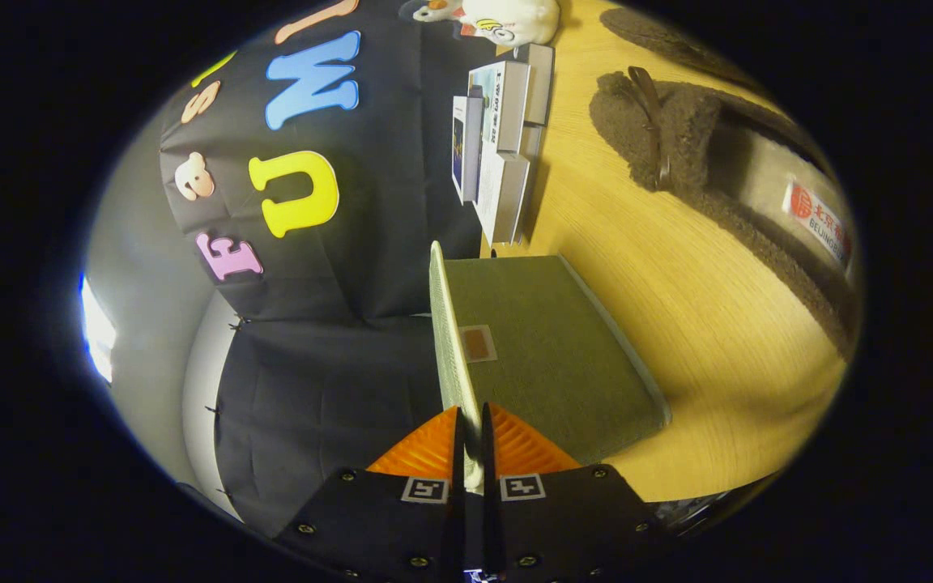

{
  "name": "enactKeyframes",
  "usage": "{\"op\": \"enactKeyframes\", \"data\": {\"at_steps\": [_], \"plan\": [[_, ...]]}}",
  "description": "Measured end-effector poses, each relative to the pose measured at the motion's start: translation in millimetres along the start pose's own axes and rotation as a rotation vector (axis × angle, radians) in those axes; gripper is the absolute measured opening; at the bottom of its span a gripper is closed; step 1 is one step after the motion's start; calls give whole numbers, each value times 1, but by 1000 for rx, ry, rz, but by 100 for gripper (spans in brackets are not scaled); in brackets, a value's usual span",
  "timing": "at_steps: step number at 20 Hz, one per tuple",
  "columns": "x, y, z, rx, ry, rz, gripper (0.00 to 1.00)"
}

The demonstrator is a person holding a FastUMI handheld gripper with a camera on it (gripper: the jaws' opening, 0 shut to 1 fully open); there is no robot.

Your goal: Open the storage box then place both shoes into the box .Put the left shoe in first, then the right shoe, with the right side of both shoes facing outward in a uniform manner.

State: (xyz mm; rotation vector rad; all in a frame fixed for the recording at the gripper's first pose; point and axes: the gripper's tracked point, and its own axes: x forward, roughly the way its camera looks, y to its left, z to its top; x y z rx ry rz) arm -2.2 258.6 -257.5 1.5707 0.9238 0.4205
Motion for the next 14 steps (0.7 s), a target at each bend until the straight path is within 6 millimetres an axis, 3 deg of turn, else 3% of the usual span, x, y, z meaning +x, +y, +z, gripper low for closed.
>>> {"op": "enactKeyframes", "data": {"at_steps": [3, 4, 6, 14], "plan": [[-8, 8, 0, -53, -8, 7, 9], [-2, 11, -3, -90, 0, -7, 0], [-4, 22, -5, -150, 19, -22, 0], [1, 92, -12, -285, 44, 27, 0]]}}
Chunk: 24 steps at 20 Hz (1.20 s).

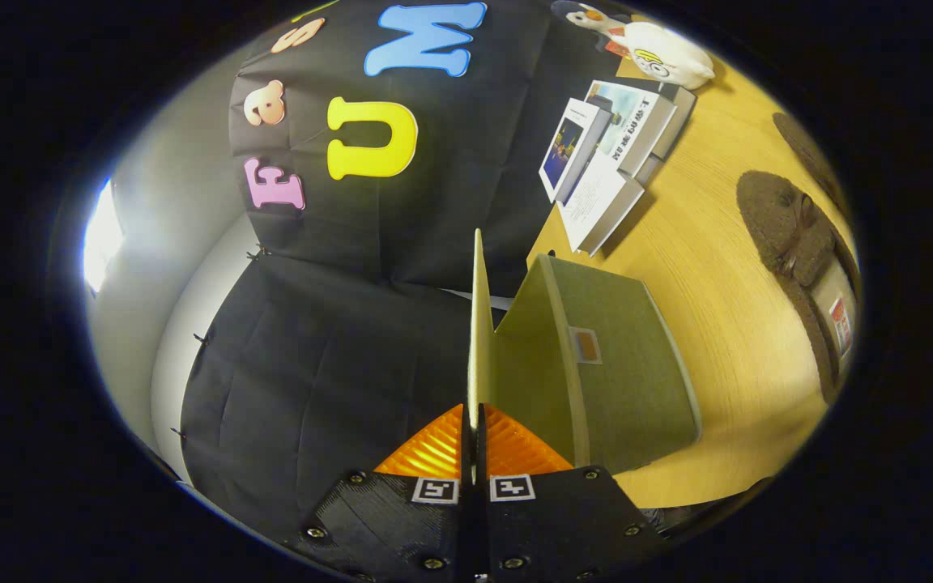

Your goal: Open the storage box then place both shoes into the box .Put the left shoe in first, then the right shoe, with the right side of both shoes facing outward in a uniform manner.

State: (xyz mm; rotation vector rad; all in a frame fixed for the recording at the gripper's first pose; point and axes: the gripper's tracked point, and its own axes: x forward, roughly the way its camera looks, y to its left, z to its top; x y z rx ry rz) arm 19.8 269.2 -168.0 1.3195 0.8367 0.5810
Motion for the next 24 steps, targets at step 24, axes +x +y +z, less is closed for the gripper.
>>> {"op": "enactKeyframes", "data": {"at_steps": [24], "plan": [[105, 138, -86, -421, 83, -75, 0]]}}
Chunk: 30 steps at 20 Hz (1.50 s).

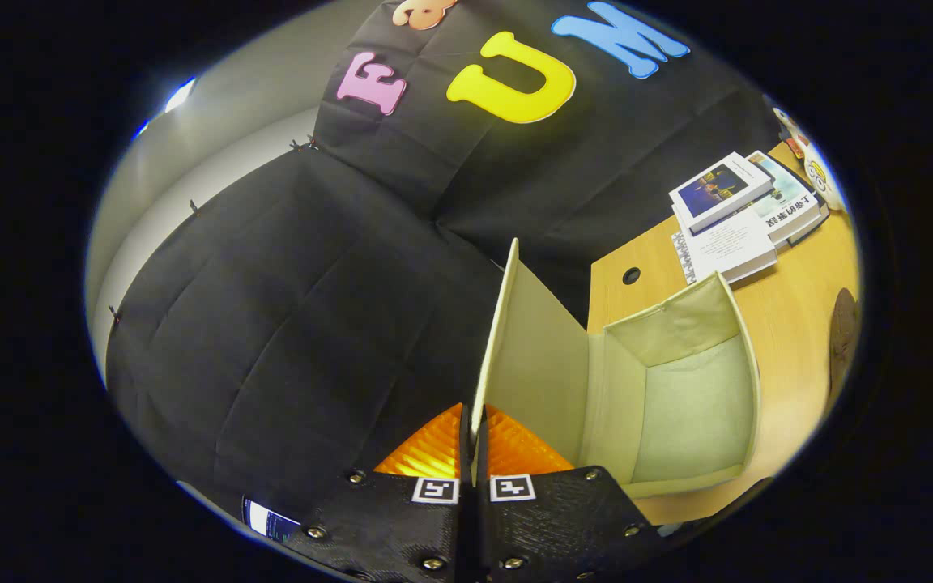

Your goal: Open the storage box then place both shoes into the box .Put the left shoe in first, then the right shoe, with the right side of both shoes facing outward in a uniform manner.

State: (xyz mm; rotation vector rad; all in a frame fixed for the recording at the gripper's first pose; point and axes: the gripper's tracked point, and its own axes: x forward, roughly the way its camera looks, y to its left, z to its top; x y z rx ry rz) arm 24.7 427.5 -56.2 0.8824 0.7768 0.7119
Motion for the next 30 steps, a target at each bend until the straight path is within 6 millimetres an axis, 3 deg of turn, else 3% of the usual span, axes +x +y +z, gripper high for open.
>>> {"op": "enactKeyframes", "data": {"at_steps": [7, 10, 12, 13, 15, 21, 25, 30], "plan": [[32, 22, -31, -19, 41, 15, 3], [42, 35, -34, -13, 44, 65, 15], [40, 29, -31, -36, 38, 51, 64], [39, 24, -30, -56, 33, 35, 80], [31, 12, -23, -91, 10, 3, 94], [-5, -23, 4, -182, -45, -86, 96], [-34, -56, 29, -268, -78, -164, 96], [-77, -92, 56, -322, -110, -251, 96]]}}
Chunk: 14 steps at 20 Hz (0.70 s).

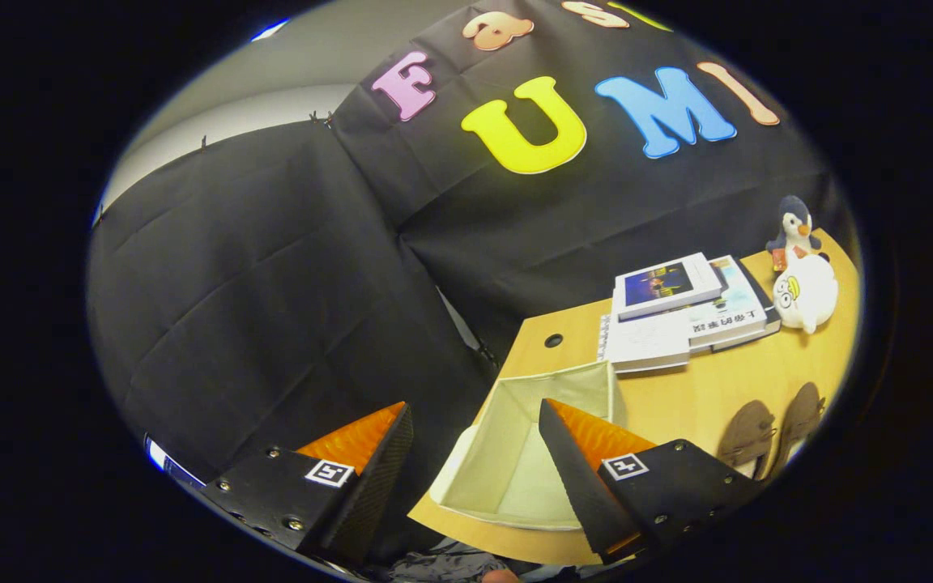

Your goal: Open the storage box then place both shoes into the box .Put the left shoe in first, then the right shoe, with the right side of both shoes facing outward in a uniform manner.

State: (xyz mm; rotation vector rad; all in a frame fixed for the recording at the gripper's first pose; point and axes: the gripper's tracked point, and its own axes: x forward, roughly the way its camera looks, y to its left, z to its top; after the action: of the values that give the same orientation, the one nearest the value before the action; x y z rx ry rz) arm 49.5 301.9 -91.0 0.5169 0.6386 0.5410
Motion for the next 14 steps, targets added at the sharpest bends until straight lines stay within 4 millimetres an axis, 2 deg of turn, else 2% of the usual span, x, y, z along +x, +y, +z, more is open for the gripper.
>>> {"op": "enactKeyframes", "data": {"at_steps": [6, 14], "plan": [[-34, -76, 2, -116, -1, -160, 96], [-61, -162, -15, -156, 31, -297, 96]]}}
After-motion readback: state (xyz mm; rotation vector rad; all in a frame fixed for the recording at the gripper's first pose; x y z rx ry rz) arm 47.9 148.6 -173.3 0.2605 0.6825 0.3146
